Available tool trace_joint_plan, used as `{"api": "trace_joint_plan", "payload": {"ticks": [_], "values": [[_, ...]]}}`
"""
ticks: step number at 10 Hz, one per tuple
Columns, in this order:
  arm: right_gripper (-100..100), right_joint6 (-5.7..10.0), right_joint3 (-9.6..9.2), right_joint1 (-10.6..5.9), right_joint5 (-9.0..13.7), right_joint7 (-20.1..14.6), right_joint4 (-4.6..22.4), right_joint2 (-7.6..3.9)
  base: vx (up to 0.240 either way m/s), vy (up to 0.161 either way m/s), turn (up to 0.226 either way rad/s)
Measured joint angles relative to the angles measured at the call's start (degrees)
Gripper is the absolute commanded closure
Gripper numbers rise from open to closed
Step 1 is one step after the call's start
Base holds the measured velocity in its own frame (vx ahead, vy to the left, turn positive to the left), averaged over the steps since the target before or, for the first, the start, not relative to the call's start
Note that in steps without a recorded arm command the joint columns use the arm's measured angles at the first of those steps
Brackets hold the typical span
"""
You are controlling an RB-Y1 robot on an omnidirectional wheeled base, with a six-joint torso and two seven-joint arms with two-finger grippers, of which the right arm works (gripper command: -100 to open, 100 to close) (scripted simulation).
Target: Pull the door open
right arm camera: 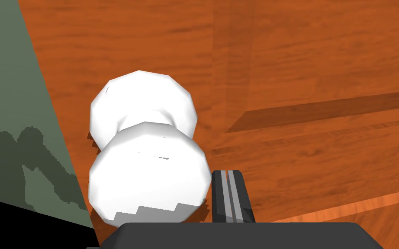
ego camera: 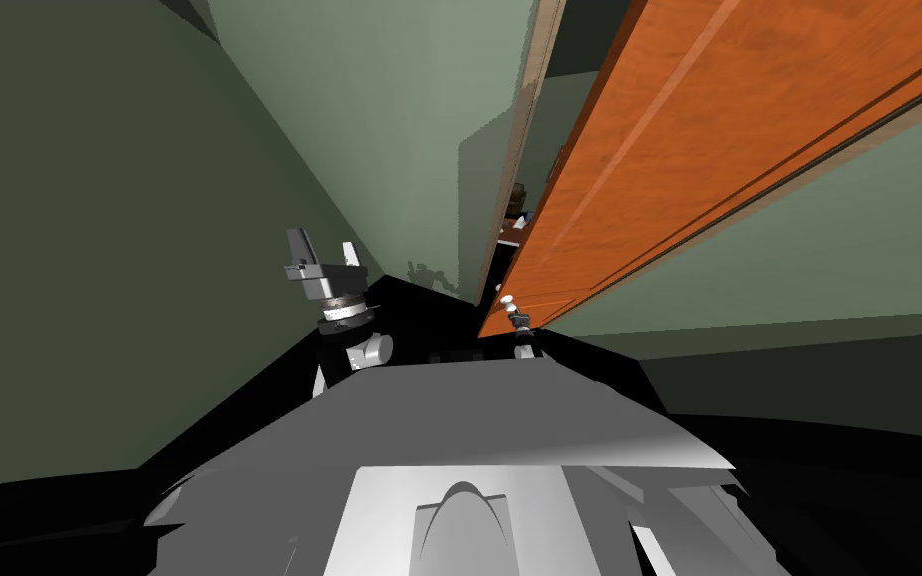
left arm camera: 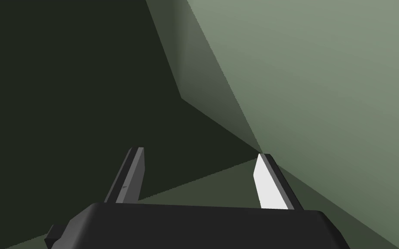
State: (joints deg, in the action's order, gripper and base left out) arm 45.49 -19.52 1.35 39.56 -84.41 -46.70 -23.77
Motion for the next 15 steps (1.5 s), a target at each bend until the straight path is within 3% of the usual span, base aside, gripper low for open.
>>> {"api": "trace_joint_plan", "payload": {"ticks": [3, 5, 10, 12, 13, 15], "values": [[-100, 0.56, -1.65, 1.16, -0.62, -0.6, -1.44, -0.68, -0.123, -0.077, 0.045], [-100, 3.02, -3.44, 0.22, -1.59, -2.33, 1.21, -0.67, -0.06, -0.057, 0.047], [-100, 3.75, -4.84, 1.76, -2.13, -3.08, -1.86, -2.08, -0.068, -0.042, 0.035], [-100, 5.67, -5.82, 0.74, -2.74, -4.31, 1.04, -1.73, -0.04, -0.016, 0.016], [-100, 4.84, -5.47, 2.38, -2.43, -3.65, -1.7, -2.21, -0.038, -0.017, 0.007], [-100, 5.93, -6.27, 0.94, -2.89, -4.71, 0.67, -2.15, -0.053, -0.031, 0.026]]}}
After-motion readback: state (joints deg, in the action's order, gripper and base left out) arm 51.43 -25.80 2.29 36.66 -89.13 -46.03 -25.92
